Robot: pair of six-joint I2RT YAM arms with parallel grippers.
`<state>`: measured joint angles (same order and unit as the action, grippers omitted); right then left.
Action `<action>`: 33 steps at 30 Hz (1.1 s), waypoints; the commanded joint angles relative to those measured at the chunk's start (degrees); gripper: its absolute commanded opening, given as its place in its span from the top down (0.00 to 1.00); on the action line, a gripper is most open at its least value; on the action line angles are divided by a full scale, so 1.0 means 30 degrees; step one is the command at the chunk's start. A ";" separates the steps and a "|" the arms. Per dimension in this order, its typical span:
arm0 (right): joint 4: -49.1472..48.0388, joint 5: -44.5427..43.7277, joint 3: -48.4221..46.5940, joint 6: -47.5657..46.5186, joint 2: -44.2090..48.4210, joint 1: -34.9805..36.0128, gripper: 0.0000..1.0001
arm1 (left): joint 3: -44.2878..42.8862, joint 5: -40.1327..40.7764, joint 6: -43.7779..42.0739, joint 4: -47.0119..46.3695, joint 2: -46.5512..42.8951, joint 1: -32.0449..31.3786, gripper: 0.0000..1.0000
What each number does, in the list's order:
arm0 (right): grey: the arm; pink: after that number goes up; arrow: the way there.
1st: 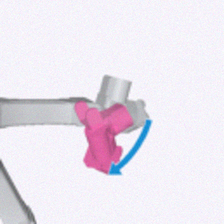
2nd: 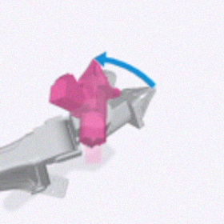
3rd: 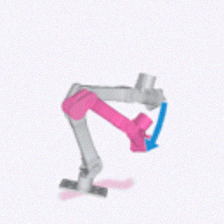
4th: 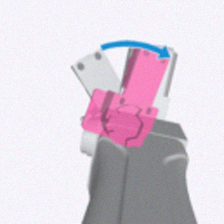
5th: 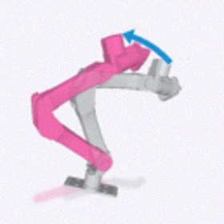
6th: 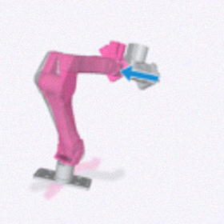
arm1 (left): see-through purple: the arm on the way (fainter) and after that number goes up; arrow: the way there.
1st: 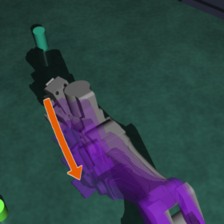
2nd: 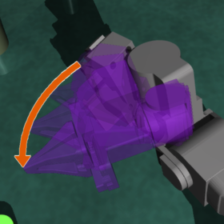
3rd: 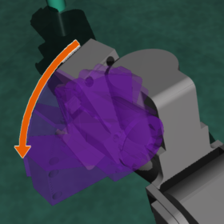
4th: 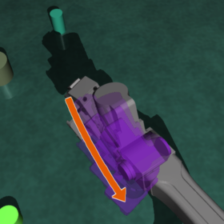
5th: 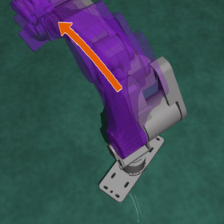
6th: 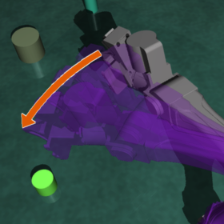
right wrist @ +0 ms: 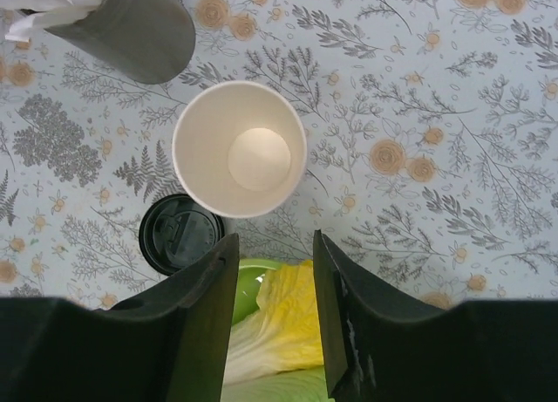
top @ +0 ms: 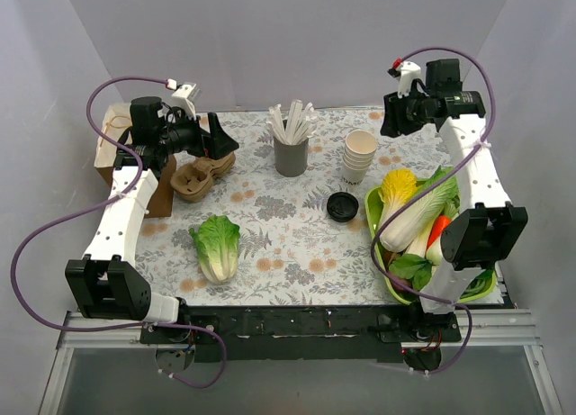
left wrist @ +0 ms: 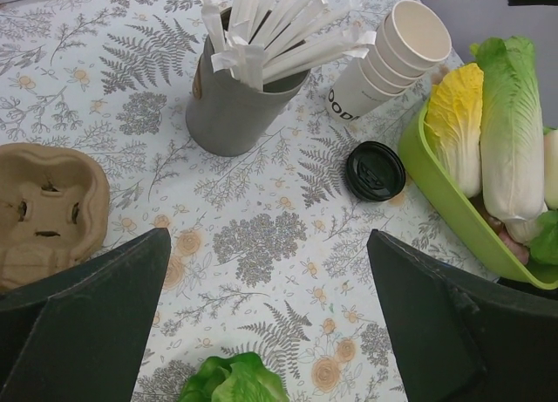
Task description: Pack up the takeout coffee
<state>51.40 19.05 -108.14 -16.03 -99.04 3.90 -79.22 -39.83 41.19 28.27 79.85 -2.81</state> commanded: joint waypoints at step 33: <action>-0.1078 -0.5119 -0.2333 0.2121 -0.3957 0.2889 0.58 | 0.0860 -0.0901 0.0333 -0.0401 -0.0719 -0.0031 0.02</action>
<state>49.36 4.64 -113.99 -9.39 -110.83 12.78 -77.28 -41.60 42.26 27.81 79.72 -2.81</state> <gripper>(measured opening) 0.434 0.981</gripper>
